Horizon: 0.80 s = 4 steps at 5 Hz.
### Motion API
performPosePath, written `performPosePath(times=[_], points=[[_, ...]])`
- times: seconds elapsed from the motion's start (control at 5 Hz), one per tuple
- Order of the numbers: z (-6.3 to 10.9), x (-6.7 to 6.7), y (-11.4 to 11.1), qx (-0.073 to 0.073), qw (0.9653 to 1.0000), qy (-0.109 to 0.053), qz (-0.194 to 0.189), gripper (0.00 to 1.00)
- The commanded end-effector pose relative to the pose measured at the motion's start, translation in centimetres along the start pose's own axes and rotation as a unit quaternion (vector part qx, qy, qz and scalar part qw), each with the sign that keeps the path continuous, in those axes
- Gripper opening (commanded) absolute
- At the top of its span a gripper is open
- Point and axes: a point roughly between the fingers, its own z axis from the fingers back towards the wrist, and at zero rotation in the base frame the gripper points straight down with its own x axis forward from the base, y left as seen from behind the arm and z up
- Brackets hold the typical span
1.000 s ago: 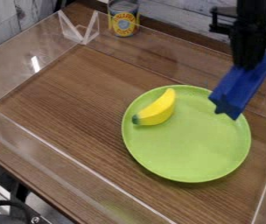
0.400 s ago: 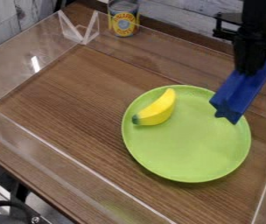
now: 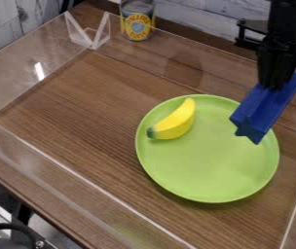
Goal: Put the blue object in the green plate
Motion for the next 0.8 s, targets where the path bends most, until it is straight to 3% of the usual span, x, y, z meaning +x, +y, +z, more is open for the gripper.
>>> performPosePath(times=[0.0,0.2,0.6], points=[[3.3,-2.4,-0.7,-0.004,0.9991,-0.042,-0.007,0.00],[3.1,-4.6,-0.8,-0.003,0.9993,-0.037,-0.003,0.00],[2.1,-6.5,-1.0,-0.001,0.9994,-0.035,0.004,0.00]])
